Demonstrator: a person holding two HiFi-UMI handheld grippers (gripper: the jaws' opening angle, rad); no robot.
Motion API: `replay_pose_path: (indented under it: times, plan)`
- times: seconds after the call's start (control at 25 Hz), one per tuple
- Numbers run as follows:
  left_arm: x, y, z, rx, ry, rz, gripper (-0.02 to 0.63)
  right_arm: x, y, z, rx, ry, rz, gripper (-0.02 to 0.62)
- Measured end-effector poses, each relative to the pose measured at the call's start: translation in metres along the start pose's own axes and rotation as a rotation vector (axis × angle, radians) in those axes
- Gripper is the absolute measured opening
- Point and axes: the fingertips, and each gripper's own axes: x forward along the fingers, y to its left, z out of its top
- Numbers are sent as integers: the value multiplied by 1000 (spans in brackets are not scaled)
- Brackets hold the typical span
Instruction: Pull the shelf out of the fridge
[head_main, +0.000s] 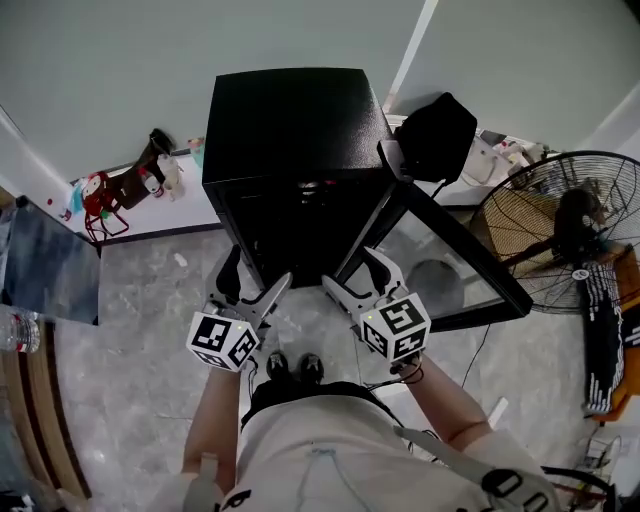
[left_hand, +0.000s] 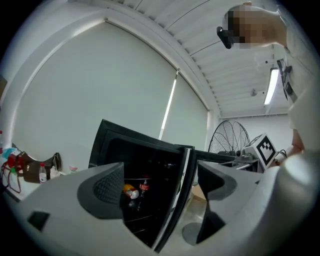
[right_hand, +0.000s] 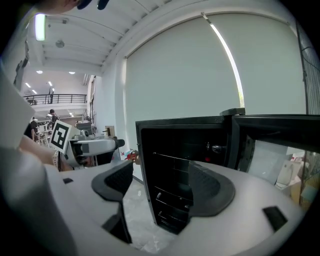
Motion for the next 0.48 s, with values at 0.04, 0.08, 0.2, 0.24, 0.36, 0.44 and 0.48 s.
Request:
replay_pose_path:
  times: [0.04, 0.08, 0.2, 0.24, 0.36, 0.44, 0.48]
  plan:
    - [1, 1, -2, -10, 4, 0, 447, 1, -3, 0, 11, -3, -5, 334]
    - [1, 3, -4, -22, 9, 1, 446, 2, -4, 0, 21, -5, -9, 334]
    - [7, 11, -6, -55, 8, 0, 447, 8, -10, 1, 26, -3, -15, 334]
    - [11, 15, -4, -61, 3, -1, 447, 12, -13, 2, 23, -3, -17, 334]
    - [21, 25, 1, -103, -12, -4, 448, 26, -20, 3, 45, -6, -25, 334]
    - [28, 30, 1, -165, -26, -6, 447, 34, -27, 4, 111, -22, -23, 334]
    - [32, 33, 1, -192, -34, -5, 448, 38, -31, 5, 155, -35, -19, 334]
